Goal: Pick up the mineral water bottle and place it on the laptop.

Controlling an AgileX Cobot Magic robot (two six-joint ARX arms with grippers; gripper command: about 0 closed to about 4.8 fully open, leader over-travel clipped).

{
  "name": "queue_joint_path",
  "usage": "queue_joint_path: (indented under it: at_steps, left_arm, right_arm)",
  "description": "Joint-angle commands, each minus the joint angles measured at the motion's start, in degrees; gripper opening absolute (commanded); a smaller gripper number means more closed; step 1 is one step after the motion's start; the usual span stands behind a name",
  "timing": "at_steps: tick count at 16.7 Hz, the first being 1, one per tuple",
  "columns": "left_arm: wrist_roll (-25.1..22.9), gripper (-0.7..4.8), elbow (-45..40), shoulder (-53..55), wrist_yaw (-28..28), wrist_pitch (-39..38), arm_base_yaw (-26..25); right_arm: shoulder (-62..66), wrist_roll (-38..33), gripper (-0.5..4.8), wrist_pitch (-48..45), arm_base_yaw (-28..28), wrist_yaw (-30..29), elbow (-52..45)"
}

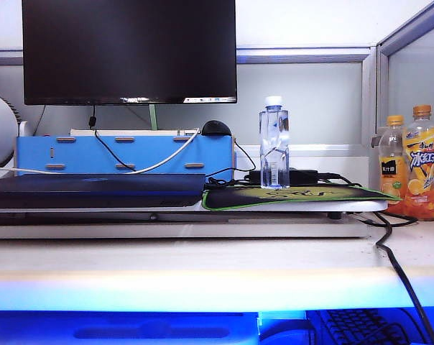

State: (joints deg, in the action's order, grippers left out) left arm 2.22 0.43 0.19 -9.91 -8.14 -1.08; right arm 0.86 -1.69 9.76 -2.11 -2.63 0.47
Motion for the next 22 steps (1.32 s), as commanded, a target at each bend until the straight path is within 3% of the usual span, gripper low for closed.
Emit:
queue_joint_path:
  at_steps: [1,7,9,11,13,15,18,20,22]
  left_arm:
    - [-0.1,-0.02,0.0,-0.1,-0.3,-0.3,0.0]
    - [-0.1,-0.02,0.0,-0.1,-0.3,-0.3,0.0]
    - [-0.1,-0.02,0.0,-0.1,-0.3,-0.3,0.0]
    - [-0.1,-0.02,0.0,-0.1,-0.3,-0.3,0.0]
    - [-0.1,-0.02,0.0,-0.1,-0.3,-0.3,0.0]
    - [-0.1,-0.02,0.0,-0.1,-0.3,-0.3,0.0]
    - [-0.1,-0.02,0.0,-0.1,-0.3,-0.3,0.0]
    - [-0.1,-0.02,0.0,-0.1,-0.3,-0.3,0.0]
    - [-0.1,-0.02,0.0,-0.1,-0.3,-0.4,0.0]
  right_arm:
    - [0.0,0.0,0.0,0.0,0.0,0.1,0.0]
    - [0.0,-3.0,-0.01,-0.8,0.0,0.1,0.0]
    - [0.1,-15.0,0.0,-4.0,0.0,-0.8,0.0]
    - [0.1,-26.7,0.0,-14.9,0.0,-6.6,0.0]
    - [0.7,-32.9,0.0,-24.0,0.0,-7.4,1.6]
    - [3.9,-32.3,0.0,-23.6,0.0,-7.6,7.3]
    - [16.7,-24.8,0.14,-23.7,0.0,-12.4,19.0]
    - [27.8,-19.5,0.14,-23.2,0.0,-19.5,27.6]
    - [42.6,-17.5,0.13,-22.6,-0.1,-32.6,38.5]
